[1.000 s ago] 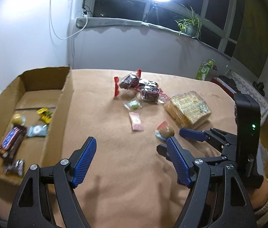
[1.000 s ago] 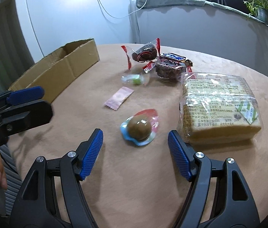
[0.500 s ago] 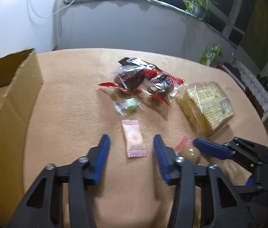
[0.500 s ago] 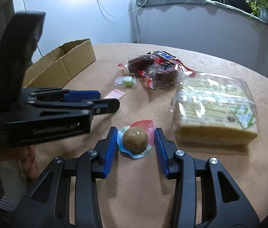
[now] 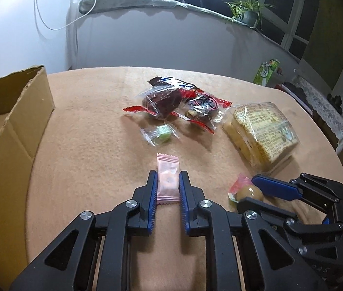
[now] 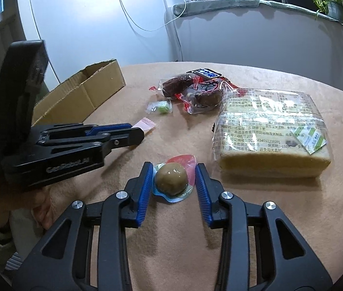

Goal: Organize snacks
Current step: 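Carry the pink candy and brown ball candy into the box and open both grippers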

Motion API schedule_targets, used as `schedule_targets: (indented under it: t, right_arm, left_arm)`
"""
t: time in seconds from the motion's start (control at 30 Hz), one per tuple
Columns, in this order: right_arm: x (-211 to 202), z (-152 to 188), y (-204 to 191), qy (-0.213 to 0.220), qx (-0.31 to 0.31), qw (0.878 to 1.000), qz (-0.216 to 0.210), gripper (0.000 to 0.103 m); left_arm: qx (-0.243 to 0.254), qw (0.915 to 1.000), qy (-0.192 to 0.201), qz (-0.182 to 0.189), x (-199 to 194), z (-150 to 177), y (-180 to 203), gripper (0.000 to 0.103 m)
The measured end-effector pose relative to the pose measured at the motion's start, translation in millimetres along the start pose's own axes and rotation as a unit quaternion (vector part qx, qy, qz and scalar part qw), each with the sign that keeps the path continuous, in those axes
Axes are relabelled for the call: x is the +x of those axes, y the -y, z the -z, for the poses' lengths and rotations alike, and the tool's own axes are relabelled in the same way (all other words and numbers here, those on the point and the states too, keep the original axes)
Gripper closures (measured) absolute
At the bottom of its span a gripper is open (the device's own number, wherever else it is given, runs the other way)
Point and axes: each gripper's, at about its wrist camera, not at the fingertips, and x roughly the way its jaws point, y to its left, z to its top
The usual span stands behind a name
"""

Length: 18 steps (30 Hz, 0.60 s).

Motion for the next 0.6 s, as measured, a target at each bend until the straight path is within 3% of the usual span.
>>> schedule_targets:
  t: [0.6]
  right_arm:
    - [-22,2,-2,0.023,0.018,1.000,0.002,0.072]
  left_arm:
    - [-0.015,0.9987,0.048,0.014,-67,30,2,0.087]
